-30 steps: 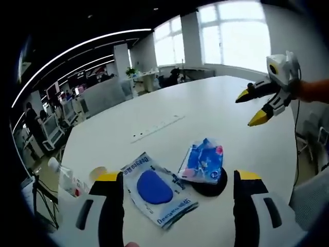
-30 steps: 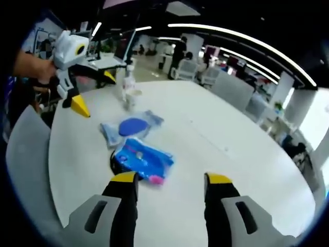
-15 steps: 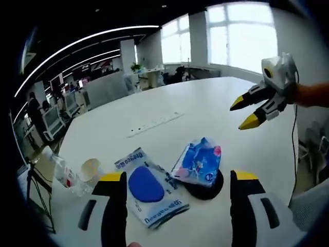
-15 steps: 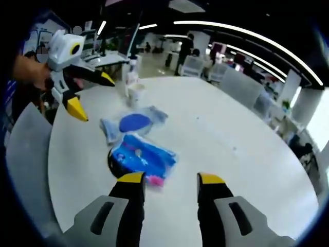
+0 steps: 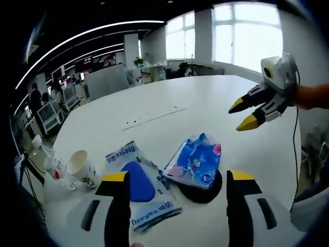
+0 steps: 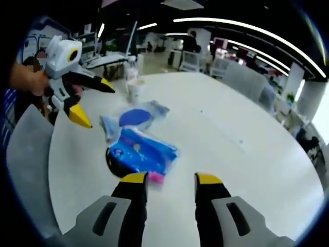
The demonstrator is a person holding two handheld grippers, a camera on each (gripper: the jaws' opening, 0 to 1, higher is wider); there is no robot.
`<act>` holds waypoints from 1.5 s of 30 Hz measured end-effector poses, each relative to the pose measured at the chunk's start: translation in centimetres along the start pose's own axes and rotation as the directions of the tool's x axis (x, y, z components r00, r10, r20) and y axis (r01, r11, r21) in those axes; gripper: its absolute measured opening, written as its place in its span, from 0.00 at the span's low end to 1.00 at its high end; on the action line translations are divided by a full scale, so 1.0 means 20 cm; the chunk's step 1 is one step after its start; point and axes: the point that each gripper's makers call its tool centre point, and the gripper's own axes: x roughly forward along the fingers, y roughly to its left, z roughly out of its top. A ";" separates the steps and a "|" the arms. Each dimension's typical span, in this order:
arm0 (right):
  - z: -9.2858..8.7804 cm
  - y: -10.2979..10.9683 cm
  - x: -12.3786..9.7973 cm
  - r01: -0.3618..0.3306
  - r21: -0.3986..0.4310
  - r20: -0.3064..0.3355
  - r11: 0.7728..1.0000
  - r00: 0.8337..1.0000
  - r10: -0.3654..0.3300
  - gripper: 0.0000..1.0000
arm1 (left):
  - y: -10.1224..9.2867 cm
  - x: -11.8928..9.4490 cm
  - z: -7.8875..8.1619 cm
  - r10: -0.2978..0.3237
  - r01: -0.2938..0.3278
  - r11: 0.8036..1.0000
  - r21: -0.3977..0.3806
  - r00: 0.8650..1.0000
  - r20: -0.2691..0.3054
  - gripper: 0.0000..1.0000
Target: Arrange the tabletop items into an orderly group along one side of the table until the central work area is clear of visible clutter.
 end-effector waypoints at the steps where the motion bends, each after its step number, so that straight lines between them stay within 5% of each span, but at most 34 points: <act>1: -0.01 0.00 0.01 -0.006 0.005 -0.002 1.000 1.000 0.006 0.31 | -0.01 0.01 0.00 -0.002 0.002 1.000 -0.003 1.000 -0.001 0.75; 27: -0.05 0.02 0.20 -0.081 0.089 -0.012 0.993 0.996 0.083 0.21 | -0.07 0.19 -0.11 -0.028 0.021 0.995 -0.093 0.997 -0.072 0.52; 45: -0.12 0.04 0.30 -0.109 0.178 -0.040 0.978 0.992 0.118 0.13 | -0.08 0.26 -0.20 -0.050 0.038 0.997 -0.074 0.985 -0.165 0.32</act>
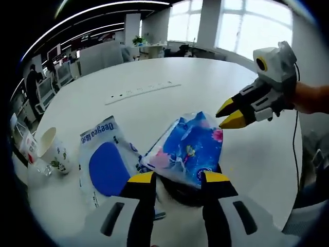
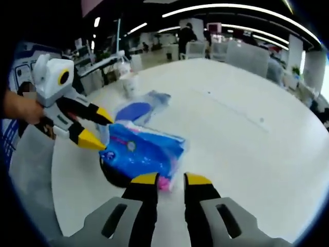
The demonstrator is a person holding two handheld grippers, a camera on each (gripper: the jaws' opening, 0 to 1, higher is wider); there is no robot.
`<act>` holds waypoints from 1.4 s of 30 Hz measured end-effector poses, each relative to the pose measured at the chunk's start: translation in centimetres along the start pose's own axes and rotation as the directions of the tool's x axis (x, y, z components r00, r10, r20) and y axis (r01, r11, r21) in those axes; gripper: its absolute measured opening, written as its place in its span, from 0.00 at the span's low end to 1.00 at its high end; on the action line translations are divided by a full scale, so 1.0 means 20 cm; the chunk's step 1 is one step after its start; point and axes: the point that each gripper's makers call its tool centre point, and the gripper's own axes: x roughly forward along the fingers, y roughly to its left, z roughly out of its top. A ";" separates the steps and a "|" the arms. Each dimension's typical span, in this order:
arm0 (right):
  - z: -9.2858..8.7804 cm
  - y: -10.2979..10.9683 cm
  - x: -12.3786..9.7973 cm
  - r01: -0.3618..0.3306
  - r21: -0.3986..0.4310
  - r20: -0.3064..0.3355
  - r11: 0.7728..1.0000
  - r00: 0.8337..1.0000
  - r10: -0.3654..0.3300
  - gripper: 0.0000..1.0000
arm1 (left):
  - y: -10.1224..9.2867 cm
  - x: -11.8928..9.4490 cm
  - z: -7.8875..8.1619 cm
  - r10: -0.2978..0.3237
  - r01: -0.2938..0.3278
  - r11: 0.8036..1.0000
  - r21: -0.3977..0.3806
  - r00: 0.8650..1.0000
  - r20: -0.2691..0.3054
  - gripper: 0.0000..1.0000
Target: Arrange the tabletop items into an orderly group along one side of the table until the central work area is clear of visible clutter.
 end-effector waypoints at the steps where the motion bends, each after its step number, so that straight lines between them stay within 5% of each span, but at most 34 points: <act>1: -0.01 0.00 0.00 0.000 -0.003 -0.004 1.000 1.000 0.000 0.11 | 0.00 0.00 0.00 -0.005 0.005 1.000 0.003 1.000 -0.003 0.31; 7: -0.05 0.02 0.01 -0.019 0.008 -0.031 1.000 0.999 0.019 0.00 | 0.01 0.01 -0.03 -0.013 0.013 1.000 -0.003 1.000 -0.027 0.26; 17: -0.07 0.03 0.02 -0.039 0.056 -0.028 0.998 0.999 0.041 0.06 | 0.01 0.04 -0.03 0.008 -0.009 1.000 -0.014 0.999 -0.044 0.23; 23: -0.06 0.01 0.05 -0.033 0.094 -0.031 0.995 0.999 0.036 0.11 | 0.01 0.06 -0.06 0.008 -0.008 1.000 -0.002 0.998 -0.065 0.14; 42: -0.04 0.06 0.02 -0.049 0.068 -0.029 0.996 0.998 0.051 0.00 | 0.04 0.06 -0.05 -0.003 -0.003 0.997 -0.074 0.998 -0.070 0.02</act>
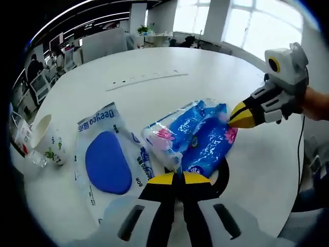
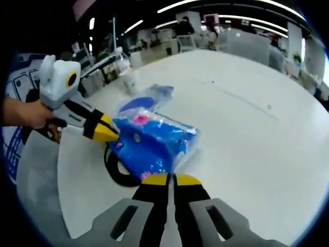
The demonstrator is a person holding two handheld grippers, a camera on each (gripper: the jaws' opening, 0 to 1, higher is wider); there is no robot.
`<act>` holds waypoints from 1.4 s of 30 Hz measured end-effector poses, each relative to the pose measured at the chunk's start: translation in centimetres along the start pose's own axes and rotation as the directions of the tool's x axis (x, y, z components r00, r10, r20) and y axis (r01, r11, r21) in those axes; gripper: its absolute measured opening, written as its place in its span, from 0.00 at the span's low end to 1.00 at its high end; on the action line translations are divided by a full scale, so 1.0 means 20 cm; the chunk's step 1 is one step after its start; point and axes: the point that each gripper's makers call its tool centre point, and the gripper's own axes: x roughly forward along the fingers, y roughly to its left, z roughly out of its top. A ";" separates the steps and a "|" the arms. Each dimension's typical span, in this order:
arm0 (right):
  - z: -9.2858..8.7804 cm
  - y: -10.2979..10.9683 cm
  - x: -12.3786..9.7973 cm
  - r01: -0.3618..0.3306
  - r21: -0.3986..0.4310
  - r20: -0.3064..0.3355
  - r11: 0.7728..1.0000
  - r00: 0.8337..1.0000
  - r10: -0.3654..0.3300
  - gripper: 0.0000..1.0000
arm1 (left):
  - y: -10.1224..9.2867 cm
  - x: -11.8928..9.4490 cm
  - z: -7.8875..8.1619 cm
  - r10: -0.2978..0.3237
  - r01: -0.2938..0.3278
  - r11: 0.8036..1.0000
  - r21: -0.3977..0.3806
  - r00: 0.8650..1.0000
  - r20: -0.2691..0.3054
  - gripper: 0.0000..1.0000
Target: Arrange the tabletop items into an orderly group along one side of the table until the central work area is clear of visible clutter.
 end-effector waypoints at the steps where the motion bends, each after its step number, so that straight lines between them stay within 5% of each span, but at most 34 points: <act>1: 0.00 0.00 0.00 0.000 0.001 0.000 1.000 1.000 0.000 0.00 | 0.00 0.00 0.00 -0.003 0.003 1.000 -0.006 1.000 0.001 0.02; 42: 0.06 -0.22 -0.23 0.100 0.113 0.084 0.989 0.990 -0.110 0.00 | -0.13 0.10 0.29 -0.076 0.072 0.993 0.094 0.996 0.038 0.01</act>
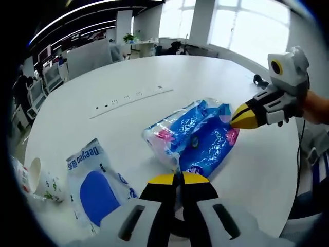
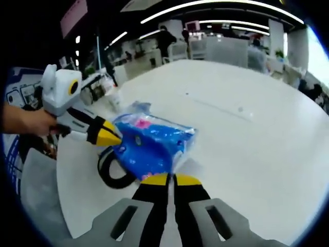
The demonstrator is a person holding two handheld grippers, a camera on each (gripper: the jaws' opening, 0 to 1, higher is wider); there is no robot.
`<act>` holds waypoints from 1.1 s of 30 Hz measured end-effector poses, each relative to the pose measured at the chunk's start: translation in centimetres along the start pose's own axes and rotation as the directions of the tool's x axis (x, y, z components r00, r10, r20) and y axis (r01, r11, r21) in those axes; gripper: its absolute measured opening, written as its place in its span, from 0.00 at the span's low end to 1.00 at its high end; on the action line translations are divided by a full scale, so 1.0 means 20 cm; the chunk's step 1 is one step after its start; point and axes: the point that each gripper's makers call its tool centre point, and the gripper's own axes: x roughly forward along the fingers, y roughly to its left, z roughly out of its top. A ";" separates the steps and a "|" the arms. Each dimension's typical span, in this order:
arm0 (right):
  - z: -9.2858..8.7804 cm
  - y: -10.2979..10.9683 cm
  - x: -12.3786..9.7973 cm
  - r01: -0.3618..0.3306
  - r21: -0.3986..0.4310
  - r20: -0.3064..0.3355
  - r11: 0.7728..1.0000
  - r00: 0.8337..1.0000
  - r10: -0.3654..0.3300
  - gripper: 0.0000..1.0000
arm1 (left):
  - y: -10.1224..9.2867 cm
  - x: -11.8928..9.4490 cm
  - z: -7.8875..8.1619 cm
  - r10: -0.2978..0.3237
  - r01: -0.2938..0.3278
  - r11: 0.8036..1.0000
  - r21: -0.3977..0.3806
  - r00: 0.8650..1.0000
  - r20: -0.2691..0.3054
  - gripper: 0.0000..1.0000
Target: Arrange the tabletop items into an orderly group along one side of the table until the central work area is clear of visible clutter.
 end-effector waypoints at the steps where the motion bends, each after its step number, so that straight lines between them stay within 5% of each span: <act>1: 0.00 -0.01 0.00 0.002 0.004 0.001 1.000 1.000 -0.002 0.00 | 0.00 0.01 0.00 -0.002 0.002 1.000 0.004 1.000 0.001 0.01; 33: -0.04 -0.16 -0.02 0.067 0.111 0.052 0.992 0.996 -0.073 0.00 | -0.04 0.17 0.10 -0.033 0.032 0.998 0.050 0.999 0.013 0.01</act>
